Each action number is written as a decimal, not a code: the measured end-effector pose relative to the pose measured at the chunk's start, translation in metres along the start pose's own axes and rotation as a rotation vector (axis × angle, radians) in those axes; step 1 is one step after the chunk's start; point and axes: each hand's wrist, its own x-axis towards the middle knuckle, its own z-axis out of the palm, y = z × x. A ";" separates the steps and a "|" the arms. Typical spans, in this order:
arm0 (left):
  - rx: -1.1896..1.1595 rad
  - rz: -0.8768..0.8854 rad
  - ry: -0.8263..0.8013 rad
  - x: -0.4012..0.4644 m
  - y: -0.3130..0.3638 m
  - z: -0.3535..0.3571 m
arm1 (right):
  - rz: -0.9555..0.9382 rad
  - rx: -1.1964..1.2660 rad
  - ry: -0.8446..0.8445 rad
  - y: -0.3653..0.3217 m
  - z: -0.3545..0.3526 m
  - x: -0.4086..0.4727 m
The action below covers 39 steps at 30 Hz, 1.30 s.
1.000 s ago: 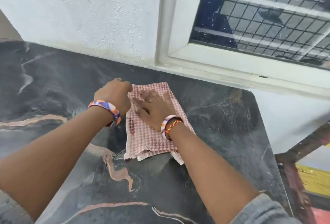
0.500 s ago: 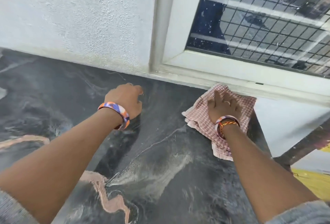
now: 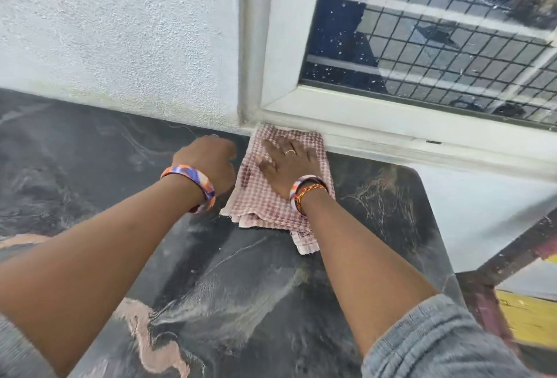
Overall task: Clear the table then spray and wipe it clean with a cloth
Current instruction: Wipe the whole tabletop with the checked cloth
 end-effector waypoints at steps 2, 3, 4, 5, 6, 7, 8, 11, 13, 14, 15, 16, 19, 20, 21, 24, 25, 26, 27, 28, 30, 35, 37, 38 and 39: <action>-0.022 0.123 -0.038 0.002 0.020 0.005 | 0.123 0.026 -0.002 0.037 -0.005 -0.017; -0.028 0.186 -0.051 0.002 0.028 0.008 | 0.198 0.039 -0.003 0.057 -0.006 -0.026; -0.038 0.237 -0.061 0.002 0.035 0.011 | 0.282 0.048 -0.003 0.077 -0.008 -0.035; -0.053 0.276 -0.070 0.001 0.041 0.013 | 0.375 0.054 0.002 0.097 -0.010 -0.045; -0.068 0.301 -0.076 -0.001 0.047 0.015 | 0.467 0.066 0.010 0.114 -0.012 -0.055; -0.082 0.316 -0.077 -0.002 0.050 0.014 | 0.553 0.089 0.020 0.129 -0.014 -0.065; -0.094 0.326 -0.072 -0.004 0.052 0.013 | 0.630 0.118 0.033 0.139 -0.016 -0.072; -0.118 0.331 -0.072 -0.008 0.050 0.009 | 0.808 0.210 0.073 0.146 -0.017 -0.092; -0.129 0.309 -0.086 -0.013 0.045 0.009 | 0.880 0.248 0.098 0.141 -0.013 -0.110; -0.132 0.298 -0.089 -0.015 0.043 0.010 | 0.905 0.258 0.117 0.138 -0.011 -0.120; -0.137 0.289 -0.095 -0.019 0.041 0.012 | 0.935 0.265 0.135 0.135 -0.009 -0.132; -0.144 0.279 -0.101 -0.022 0.040 0.012 | 0.971 0.270 0.154 0.132 -0.009 -0.144; -0.149 0.254 -0.094 -0.033 0.039 0.015 | 1.090 0.269 0.188 0.122 -0.006 -0.173; -0.147 0.259 -0.082 -0.036 0.039 0.017 | 1.111 0.260 0.187 0.117 -0.004 -0.181; -0.147 0.267 -0.069 -0.039 0.039 0.019 | 1.111 0.246 0.176 0.112 -0.002 -0.187; -0.160 0.299 -0.033 -0.048 0.042 0.025 | 0.994 0.142 0.070 0.094 0.007 -0.197; -0.169 0.306 -0.021 -0.050 0.043 0.025 | 0.932 0.104 0.043 0.087 0.010 -0.198; -0.174 0.305 -0.008 -0.051 0.044 0.024 | 0.864 0.083 0.028 0.078 0.012 -0.196; -0.176 0.294 0.005 -0.052 0.043 0.022 | 0.791 0.074 0.017 0.068 0.014 -0.193; -0.173 0.270 0.019 -0.053 0.042 0.020 | 0.714 0.071 0.011 0.055 0.016 -0.189; -0.158 0.202 0.046 -0.056 0.033 0.015 | 0.542 0.062 0.011 0.027 0.020 -0.176; -0.121 0.038 0.086 -0.067 -0.001 0.007 | 0.080 0.078 -0.009 -0.056 0.030 -0.153; -0.089 -0.012 0.088 -0.069 -0.011 0.006 | -0.088 0.098 -0.024 -0.072 0.033 -0.161; -0.079 -0.028 0.094 -0.069 -0.014 0.005 | -0.151 0.110 -0.036 -0.071 0.033 -0.169; -0.070 -0.035 0.106 -0.068 -0.016 0.006 | -0.199 0.125 -0.050 -0.066 0.032 -0.178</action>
